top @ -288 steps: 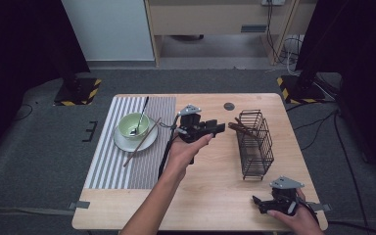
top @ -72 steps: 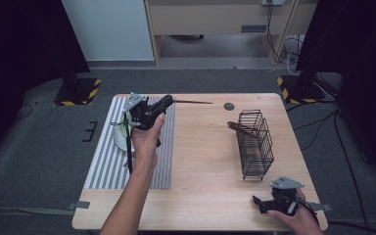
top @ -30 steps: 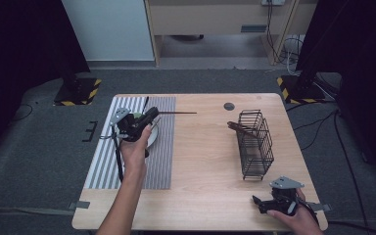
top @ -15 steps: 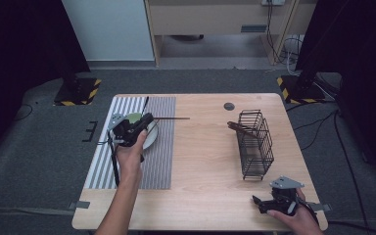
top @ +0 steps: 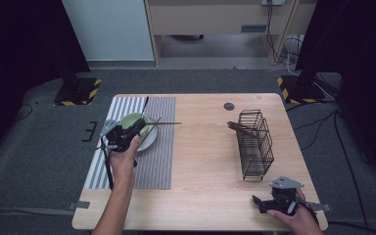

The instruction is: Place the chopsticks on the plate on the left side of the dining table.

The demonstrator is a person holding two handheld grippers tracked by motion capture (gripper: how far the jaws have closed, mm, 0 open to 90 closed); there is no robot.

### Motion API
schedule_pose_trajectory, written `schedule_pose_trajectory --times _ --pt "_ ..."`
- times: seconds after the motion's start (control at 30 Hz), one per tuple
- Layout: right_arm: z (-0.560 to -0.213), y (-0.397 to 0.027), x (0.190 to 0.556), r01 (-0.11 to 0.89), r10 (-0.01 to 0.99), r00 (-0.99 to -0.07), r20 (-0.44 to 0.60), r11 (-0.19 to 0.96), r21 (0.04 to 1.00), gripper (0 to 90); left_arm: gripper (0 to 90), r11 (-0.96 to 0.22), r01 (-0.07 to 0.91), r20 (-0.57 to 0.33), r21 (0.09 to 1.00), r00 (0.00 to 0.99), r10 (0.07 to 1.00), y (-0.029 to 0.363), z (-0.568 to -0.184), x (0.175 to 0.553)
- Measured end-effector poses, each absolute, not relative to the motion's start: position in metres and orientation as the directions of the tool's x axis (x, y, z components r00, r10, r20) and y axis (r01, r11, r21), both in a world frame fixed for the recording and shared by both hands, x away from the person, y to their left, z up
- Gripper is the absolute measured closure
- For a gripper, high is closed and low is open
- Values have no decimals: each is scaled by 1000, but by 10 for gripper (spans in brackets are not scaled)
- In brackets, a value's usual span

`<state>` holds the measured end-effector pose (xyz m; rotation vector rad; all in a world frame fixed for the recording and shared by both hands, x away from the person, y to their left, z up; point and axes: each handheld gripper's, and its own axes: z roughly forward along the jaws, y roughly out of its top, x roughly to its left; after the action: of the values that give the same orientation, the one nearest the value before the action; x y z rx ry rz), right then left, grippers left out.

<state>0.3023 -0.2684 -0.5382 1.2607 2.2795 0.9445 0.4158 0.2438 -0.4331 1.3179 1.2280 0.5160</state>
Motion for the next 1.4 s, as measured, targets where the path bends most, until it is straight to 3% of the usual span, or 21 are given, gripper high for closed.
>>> schedule_pose_trajectory --times 0.87,1.4 --pt "-538 -268 302 602 848 -529 4 372 706 4 828 238 350 -358 906 333 872 258 -453 394" --pt "-538 -268 303 604 850 -526 6 369 706 4 827 181 410 -341 894 361 868 263 -474 370"
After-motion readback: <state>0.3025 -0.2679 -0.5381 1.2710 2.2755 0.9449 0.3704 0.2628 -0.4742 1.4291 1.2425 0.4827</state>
